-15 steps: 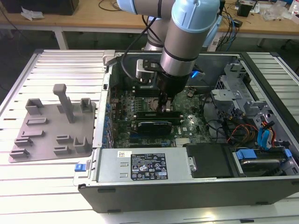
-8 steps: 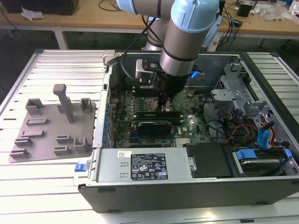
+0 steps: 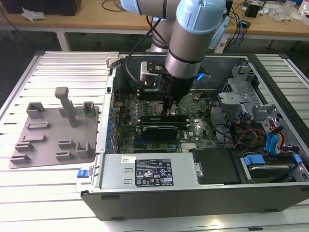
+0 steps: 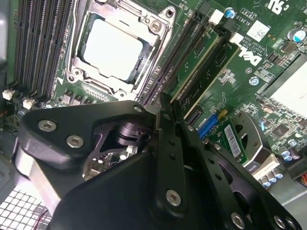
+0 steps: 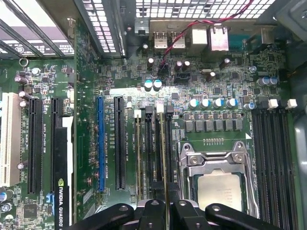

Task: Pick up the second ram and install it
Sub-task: 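Insert the second ram into the second slot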

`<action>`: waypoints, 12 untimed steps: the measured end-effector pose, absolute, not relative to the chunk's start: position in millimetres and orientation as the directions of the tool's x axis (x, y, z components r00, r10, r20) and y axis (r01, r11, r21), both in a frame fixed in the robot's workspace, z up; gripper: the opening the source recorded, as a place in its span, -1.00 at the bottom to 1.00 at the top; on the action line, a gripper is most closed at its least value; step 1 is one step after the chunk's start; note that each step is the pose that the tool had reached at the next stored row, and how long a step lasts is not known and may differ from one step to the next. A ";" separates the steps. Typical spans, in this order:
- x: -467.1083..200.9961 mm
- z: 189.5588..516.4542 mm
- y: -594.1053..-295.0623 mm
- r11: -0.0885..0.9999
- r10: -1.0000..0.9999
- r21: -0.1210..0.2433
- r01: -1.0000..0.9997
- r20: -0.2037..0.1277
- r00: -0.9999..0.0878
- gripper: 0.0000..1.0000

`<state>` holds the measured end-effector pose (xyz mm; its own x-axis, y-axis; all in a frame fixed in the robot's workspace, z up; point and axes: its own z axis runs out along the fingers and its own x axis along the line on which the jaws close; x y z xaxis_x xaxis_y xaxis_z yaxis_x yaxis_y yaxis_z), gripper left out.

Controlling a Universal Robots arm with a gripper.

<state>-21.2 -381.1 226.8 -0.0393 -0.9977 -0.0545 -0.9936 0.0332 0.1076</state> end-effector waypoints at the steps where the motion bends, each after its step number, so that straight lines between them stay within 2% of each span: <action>1: -21.2 226.6 -381.3 0.033 -0.998 0.108 -0.994 -0.054 -0.039 -0.78; 10: -20.5 222.4 -381.5 0.033 -0.998 0.108 -0.994 -0.054 -0.039 -0.76; 11: -20.5 222.9 -381.6 0.033 -0.998 0.108 -0.994 -0.054 -0.039 -0.63; 12: -20.5 230.7 -381.6 0.033 -0.998 0.108 -0.994 -0.054 -0.039 -0.63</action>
<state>-20.5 -381.6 230.7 -0.0393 -0.9978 -0.0537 -0.9936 0.0333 0.1079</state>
